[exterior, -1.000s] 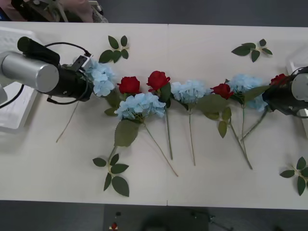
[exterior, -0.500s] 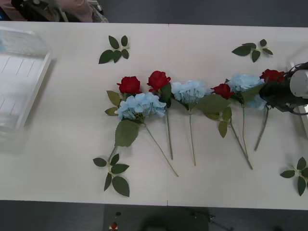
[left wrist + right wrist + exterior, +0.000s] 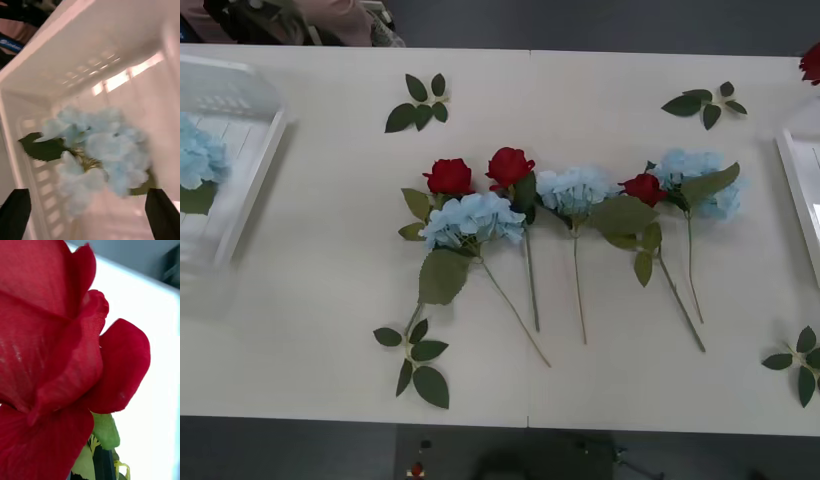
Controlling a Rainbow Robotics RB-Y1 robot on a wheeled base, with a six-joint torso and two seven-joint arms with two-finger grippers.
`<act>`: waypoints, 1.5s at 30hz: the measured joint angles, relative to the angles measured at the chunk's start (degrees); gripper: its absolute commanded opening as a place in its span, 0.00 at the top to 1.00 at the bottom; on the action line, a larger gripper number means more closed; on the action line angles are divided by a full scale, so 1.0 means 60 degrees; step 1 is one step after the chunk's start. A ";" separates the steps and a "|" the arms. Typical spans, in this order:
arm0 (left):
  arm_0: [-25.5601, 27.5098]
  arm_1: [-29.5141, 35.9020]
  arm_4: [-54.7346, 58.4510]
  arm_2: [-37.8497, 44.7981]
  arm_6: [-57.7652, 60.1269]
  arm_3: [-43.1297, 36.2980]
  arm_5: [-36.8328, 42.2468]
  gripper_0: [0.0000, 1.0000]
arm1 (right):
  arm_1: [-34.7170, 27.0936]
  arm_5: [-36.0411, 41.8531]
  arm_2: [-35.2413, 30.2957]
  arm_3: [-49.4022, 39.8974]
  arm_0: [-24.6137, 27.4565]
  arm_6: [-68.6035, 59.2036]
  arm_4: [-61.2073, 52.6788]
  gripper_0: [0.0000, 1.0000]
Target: Put the red flowers into the right box and the blue flowers into the left box
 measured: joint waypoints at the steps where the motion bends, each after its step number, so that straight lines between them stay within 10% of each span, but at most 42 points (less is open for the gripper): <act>1: 0.0000 0.0231 0.0992 0.0000 -0.0279 -0.0437 -0.0003 0.00 | -0.0008 -0.0290 -0.0007 0.0251 -0.0005 0.0207 0.0400 1.00; 7: -0.0001 0.0715 0.5373 0.0059 -0.1873 -0.2605 0.0051 0.00 | 0.0670 -0.3752 -0.0120 0.3855 -0.0012 0.0260 0.1218 1.00; 18: -0.0012 -0.4638 0.4267 0.0754 -0.0578 0.0988 0.0001 0.00 | 0.1636 -0.5486 -0.0227 0.6209 0.0091 0.0251 0.2064 1.00; 21: -0.0064 -0.5081 0.3721 0.0585 -0.0578 0.1201 -0.0136 0.00 | 0.1633 -0.5610 -0.0227 0.6221 0.0093 0.0248 0.2064 0.39; 26: -0.0281 -0.5650 0.3441 0.0465 -0.0578 0.1746 -0.0135 0.00 | 0.1634 -0.6154 -0.0227 0.6223 0.0099 0.0247 0.2020 0.09; 33: -0.1070 -0.6505 0.3415 -0.0428 -0.0578 0.2697 -0.0157 0.00 | 0.1477 -0.6077 -0.0193 0.5470 0.0590 0.0414 -0.0151 0.06; 38: -0.1440 -0.7258 0.3319 -0.0597 -0.0578 0.3389 -0.0228 0.02 | 0.0024 -0.4436 0.0199 0.1381 0.2043 0.0900 -0.3919 0.06; 42: -0.1543 -0.7739 0.3140 -0.0311 -0.0578 0.3995 -0.0253 0.96 | -0.1249 -0.4092 -0.0102 -0.2103 0.3874 0.0648 -0.5061 0.05; 45: -0.1579 -0.7864 0.3041 -0.0273 -0.0579 0.4300 -0.0434 1.00 | -0.1467 -0.3704 -0.0858 -0.3601 0.5111 -0.0940 -0.4975 0.06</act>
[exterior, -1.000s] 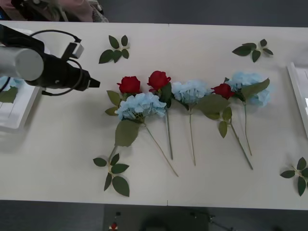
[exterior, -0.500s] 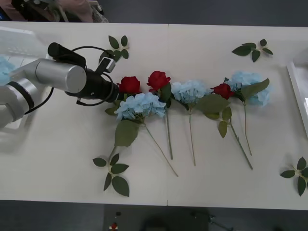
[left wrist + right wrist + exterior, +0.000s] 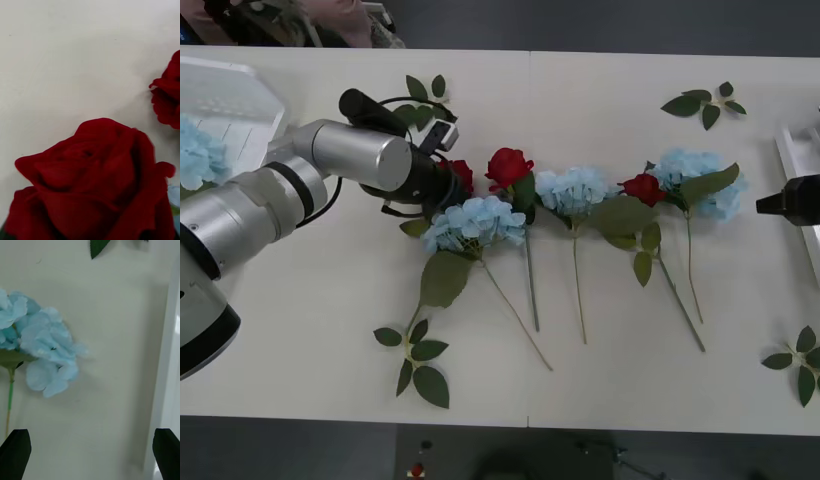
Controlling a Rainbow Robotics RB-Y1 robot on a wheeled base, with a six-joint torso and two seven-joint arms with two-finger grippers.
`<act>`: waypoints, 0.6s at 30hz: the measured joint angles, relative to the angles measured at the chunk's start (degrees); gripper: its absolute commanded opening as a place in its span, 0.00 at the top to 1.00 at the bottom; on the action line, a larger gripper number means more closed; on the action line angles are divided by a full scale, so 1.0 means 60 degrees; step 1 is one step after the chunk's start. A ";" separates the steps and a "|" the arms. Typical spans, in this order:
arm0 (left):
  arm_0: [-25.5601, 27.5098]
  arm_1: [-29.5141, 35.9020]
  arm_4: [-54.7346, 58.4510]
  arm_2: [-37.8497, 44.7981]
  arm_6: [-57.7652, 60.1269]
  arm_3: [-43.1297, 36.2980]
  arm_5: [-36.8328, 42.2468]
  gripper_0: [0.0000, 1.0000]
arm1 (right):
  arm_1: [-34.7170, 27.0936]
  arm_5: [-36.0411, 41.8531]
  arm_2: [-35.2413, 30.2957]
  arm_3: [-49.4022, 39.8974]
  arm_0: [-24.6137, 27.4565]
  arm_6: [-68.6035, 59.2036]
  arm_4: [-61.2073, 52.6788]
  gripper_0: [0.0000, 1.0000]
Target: Put the red flowers into the right box and the blue flowers into the left box
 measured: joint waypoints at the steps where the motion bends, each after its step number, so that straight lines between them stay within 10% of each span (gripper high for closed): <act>1: -0.0013 0.0001 -0.0056 0.0000 -0.0001 0.0031 0.0001 1.00 | 0.0024 0.0059 -0.0213 -0.0340 0.0349 -0.0803 0.0362 0.06; 15: -0.0213 0.0004 -0.0206 -0.0403 -0.0006 0.0053 -0.0257 1.00 | 0.3189 0.1109 0.0206 0.0606 -0.0338 -0.2427 0.3699 0.06; 18: -0.0279 0.0004 -0.0219 -0.0403 -0.0006 0.0052 -0.0278 0.39 | 0.3529 0.1106 0.0640 0.1162 -0.0747 -0.2428 0.4024 0.06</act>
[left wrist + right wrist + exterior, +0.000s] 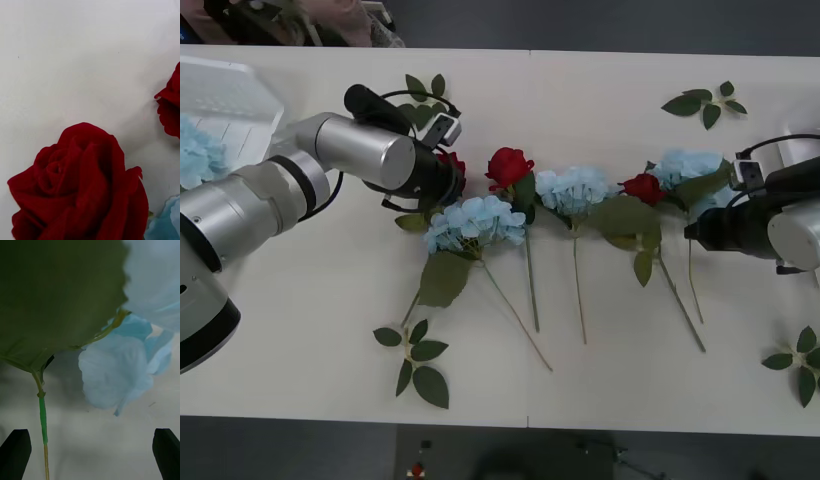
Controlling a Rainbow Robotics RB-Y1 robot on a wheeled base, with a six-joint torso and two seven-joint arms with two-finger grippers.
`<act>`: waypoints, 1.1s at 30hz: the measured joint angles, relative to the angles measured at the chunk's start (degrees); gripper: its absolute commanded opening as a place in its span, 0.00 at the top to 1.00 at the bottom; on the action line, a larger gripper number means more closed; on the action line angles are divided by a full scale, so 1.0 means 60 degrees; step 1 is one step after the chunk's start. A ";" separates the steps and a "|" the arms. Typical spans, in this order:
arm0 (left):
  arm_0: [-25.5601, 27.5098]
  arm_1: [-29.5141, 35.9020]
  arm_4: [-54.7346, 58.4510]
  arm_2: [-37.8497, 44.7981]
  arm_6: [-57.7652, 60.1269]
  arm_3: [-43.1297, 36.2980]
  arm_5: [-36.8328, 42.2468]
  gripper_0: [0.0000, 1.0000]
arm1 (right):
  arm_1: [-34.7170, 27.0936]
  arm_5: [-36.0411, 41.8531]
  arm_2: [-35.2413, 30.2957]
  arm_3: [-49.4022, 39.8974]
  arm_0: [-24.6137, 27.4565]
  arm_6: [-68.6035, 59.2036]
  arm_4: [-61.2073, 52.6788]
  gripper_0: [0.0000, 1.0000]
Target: Put the red flowers into the right box and the blue flowers into the left box
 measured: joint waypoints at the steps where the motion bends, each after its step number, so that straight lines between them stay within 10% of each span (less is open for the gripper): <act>1: -0.0001 0.0000 -0.0031 0.0000 0.0000 0.0000 -0.0074 0.22 | 0.0089 -0.0003 0.0197 0.0220 -0.0175 0.0000 0.0005 0.06; 3: -0.0001 0.0003 -0.0119 0.0000 0.0000 0.0000 -0.0225 0.00 | 0.0285 -0.0036 0.0569 0.0748 -0.0537 0.0000 0.0028 0.14; 12: -0.0001 0.0416 -0.0062 0.0000 -0.0001 -0.0240 -0.0236 0.00 | 0.1113 -0.0399 0.1083 0.2605 -0.1708 -0.0001 0.0498 0.97; 27: 0.0427 0.0662 0.0078 0.0029 -0.0009 -0.0951 0.0712 0.00 | 0.0087 -0.0619 0.0970 0.2918 -0.2247 0.0283 -0.2156 1.00; 33: 0.0644 0.0701 0.0065 0.0029 -0.0009 -0.1544 0.0715 0.09 | -0.1099 0.0080 -0.0819 0.2346 -0.2257 0.3708 -0.5330 1.00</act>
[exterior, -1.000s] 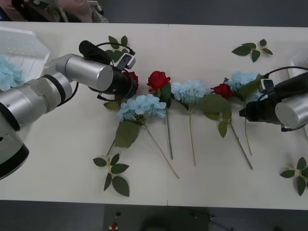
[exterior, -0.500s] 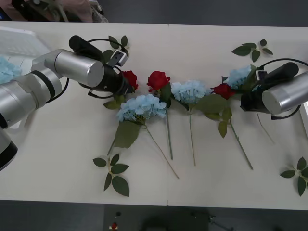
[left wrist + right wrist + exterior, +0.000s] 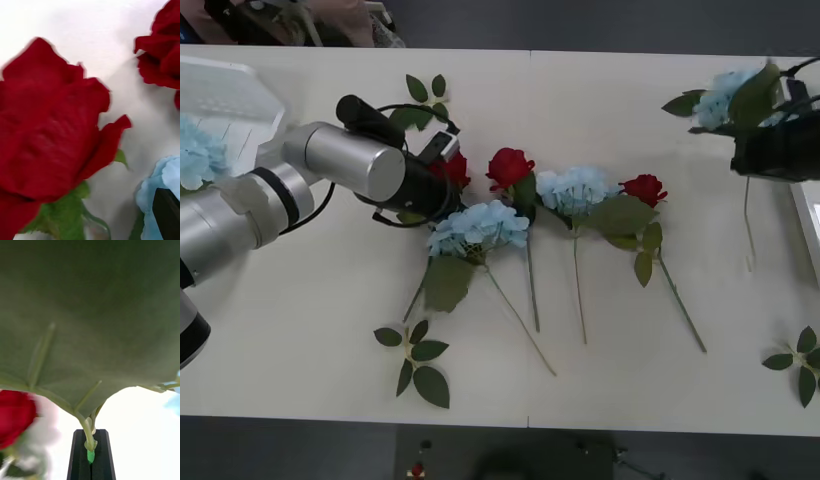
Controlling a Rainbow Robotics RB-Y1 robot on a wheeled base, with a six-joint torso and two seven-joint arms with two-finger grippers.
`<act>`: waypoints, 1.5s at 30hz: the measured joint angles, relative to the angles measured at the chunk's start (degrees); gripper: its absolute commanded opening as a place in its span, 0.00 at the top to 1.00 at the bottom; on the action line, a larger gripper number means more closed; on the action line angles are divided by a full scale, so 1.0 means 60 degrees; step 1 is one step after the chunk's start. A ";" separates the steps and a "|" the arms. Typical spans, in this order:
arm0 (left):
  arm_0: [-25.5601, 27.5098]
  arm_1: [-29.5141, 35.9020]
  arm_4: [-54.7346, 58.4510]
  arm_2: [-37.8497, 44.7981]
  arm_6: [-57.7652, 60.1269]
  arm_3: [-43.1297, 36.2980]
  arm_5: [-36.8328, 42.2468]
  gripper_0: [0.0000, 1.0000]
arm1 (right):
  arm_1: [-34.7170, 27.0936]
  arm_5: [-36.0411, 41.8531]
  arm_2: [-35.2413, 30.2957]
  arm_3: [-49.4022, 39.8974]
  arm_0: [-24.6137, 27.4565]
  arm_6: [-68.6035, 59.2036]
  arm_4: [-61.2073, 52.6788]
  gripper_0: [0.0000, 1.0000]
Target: Put the red flowers into the right box and the blue flowers into the left box
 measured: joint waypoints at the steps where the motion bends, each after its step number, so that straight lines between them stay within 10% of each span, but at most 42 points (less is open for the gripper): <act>1: 0.0017 0.0000 -0.0015 -0.0005 0.0000 -0.0039 0.0000 0.19 | -0.0073 0.0156 -0.0377 -0.0001 0.0000 0.0697 -0.0568 1.00; 10: 0.0023 0.0420 -0.0828 -0.0775 -0.0010 -0.0705 -0.0015 0.84 | -0.0141 0.0283 -0.1394 -0.0572 -0.0002 0.4891 -0.4578 1.00; 22: 0.0023 0.0732 -0.1311 -0.1243 -0.0012 -0.1185 -0.0015 0.99 | 0.0682 -0.0131 -0.1287 -0.1691 0.0217 0.7982 -0.6789 1.00; 24: 0.0024 0.0731 -0.1356 -0.1243 -0.0012 -0.1185 -0.0017 0.96 | 0.0682 -0.0135 -0.1287 -0.1836 0.0451 0.8857 -0.7218 1.00; 26: 0.0024 0.0729 -0.1365 -0.1243 -0.0012 -0.1185 -0.0035 0.36 | 0.0686 -0.0151 -0.1287 -0.1913 0.0647 0.9118 -0.7392 1.00; 28: 0.0031 0.0727 -0.1505 -0.1245 -0.0012 -0.1185 -0.0167 0.00 | 0.0688 -0.0300 -0.1287 -0.1915 0.0779 0.9117 -0.7427 1.00; 45: 0.0346 0.0921 -0.1737 -0.1249 -0.0011 -0.1118 -0.2672 0.00 | 0.0688 -0.0470 -0.1288 -0.1913 0.0844 0.9117 -0.7403 1.00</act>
